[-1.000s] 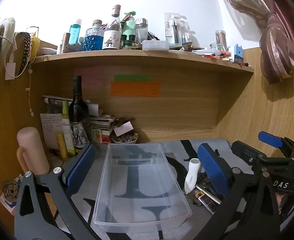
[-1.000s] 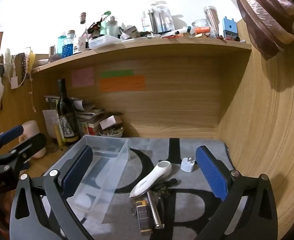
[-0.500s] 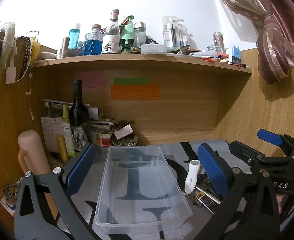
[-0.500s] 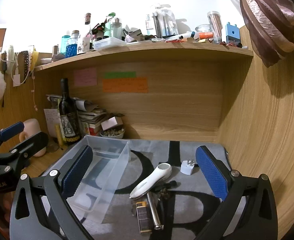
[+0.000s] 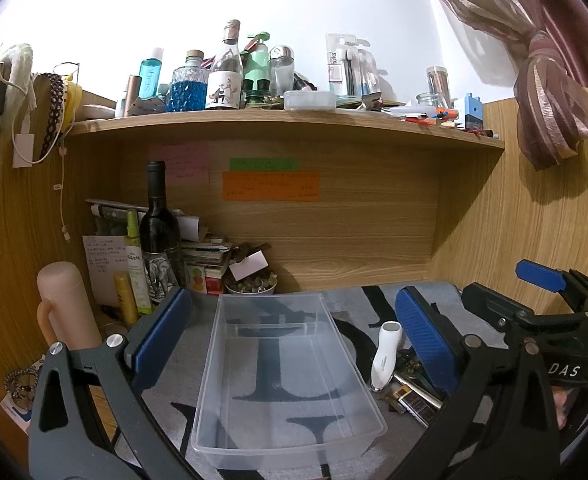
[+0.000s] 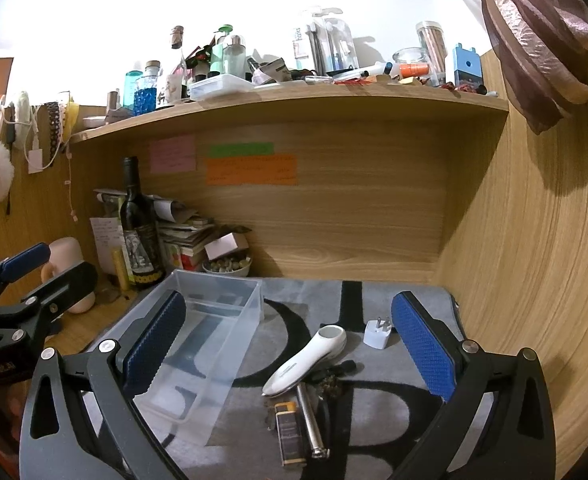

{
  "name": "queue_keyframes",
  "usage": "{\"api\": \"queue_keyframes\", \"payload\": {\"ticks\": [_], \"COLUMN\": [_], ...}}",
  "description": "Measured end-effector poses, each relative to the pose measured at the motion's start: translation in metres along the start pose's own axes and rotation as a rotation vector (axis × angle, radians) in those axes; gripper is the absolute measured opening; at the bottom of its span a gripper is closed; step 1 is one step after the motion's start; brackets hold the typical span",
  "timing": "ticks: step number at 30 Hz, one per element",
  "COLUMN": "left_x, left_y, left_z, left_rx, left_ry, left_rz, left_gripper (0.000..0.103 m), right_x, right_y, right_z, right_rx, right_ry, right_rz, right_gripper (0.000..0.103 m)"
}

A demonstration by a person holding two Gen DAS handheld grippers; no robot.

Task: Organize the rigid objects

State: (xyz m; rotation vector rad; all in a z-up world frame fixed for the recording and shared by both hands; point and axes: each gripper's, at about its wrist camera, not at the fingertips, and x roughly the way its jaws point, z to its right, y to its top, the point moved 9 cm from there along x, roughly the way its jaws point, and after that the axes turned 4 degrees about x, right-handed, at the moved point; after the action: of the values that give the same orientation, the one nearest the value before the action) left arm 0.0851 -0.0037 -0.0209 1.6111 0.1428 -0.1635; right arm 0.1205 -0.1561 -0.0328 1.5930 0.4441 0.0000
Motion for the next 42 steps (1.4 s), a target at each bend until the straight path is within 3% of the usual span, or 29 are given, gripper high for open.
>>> {"api": "queue_keyframes", "payload": {"ticks": [42], "left_x": [0.0008], "left_y": [0.0031], "left_z": [0.0062], "left_rx": [-0.002], "left_ry": [-0.043], "left_rz": [0.003], "left_gripper": [0.103], "right_x": [0.0017], "right_y": [-0.0022], "right_z": [-0.0006], "right_rx": [-0.005], "right_ry": [0.003], "right_rz": [-0.003], "right_gripper": [0.103]}}
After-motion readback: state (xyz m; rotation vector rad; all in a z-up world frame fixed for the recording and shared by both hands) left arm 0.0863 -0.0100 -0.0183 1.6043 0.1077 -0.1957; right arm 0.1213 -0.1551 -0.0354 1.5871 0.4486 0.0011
